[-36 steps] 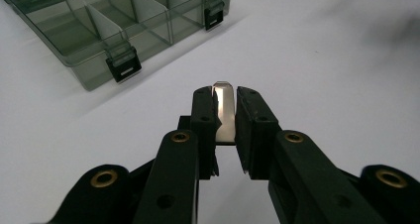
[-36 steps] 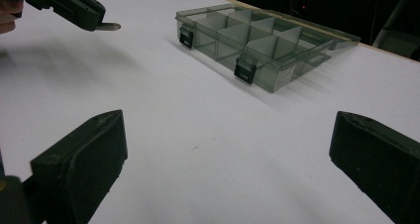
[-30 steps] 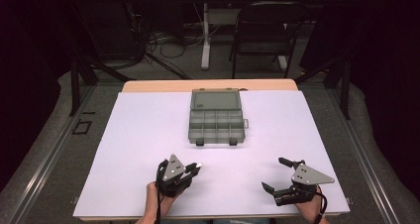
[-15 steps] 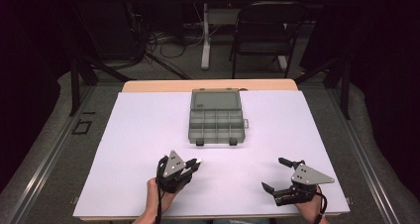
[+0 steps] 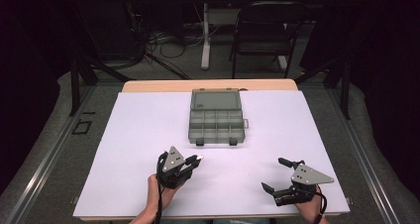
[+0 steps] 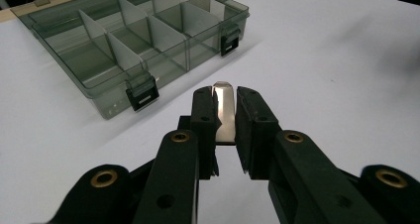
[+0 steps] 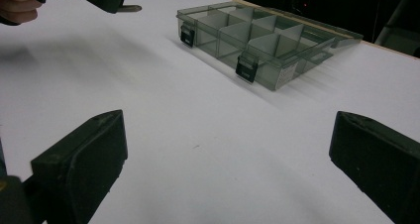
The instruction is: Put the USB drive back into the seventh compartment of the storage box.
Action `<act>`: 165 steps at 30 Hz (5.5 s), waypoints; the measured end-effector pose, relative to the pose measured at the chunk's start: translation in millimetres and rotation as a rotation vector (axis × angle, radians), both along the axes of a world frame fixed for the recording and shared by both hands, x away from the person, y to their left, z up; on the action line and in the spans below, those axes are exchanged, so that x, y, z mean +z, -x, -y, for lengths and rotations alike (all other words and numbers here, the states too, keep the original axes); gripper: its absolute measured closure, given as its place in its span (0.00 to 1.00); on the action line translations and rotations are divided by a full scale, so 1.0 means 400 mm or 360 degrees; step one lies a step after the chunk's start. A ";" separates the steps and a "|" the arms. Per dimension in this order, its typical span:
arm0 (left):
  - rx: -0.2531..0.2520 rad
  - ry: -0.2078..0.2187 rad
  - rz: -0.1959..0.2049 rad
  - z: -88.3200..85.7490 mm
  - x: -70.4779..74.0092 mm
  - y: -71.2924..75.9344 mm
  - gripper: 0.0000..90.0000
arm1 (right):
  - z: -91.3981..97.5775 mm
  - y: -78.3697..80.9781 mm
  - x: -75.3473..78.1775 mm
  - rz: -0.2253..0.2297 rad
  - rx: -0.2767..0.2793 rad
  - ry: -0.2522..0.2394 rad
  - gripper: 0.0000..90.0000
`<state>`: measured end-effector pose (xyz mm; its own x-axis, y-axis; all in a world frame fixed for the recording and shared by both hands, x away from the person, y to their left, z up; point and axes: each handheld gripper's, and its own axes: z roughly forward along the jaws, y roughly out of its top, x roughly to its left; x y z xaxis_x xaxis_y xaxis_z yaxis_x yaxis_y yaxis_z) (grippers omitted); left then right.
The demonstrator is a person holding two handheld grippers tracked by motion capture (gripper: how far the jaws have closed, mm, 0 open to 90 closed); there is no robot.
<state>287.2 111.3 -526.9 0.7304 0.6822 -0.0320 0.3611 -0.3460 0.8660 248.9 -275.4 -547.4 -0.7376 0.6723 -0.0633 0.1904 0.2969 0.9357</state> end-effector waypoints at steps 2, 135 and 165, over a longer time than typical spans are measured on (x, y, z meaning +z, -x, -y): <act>-0.0003 0.0004 0.0001 0.001 0.001 -0.004 0.87 | 0.000 0.000 -0.001 -0.0010 -0.0004 -0.0005 0.01; 0.0066 0.0066 0.0035 0.143 0.064 -0.259 0.87 | 0.001 -0.002 -0.003 -0.0019 0.0017 -0.0003 0.00; 0.0080 0.0065 0.0015 0.184 0.049 -0.289 0.87 | 0.002 -0.002 -0.003 -0.0020 0.0016 0.0000 0.00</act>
<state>402.9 37.6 -507.3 0.6955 0.7165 -0.0538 0.3691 -0.2920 0.8823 249.6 -276.4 -548.6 -0.7450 0.6649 -0.0538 0.1992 0.2987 0.9333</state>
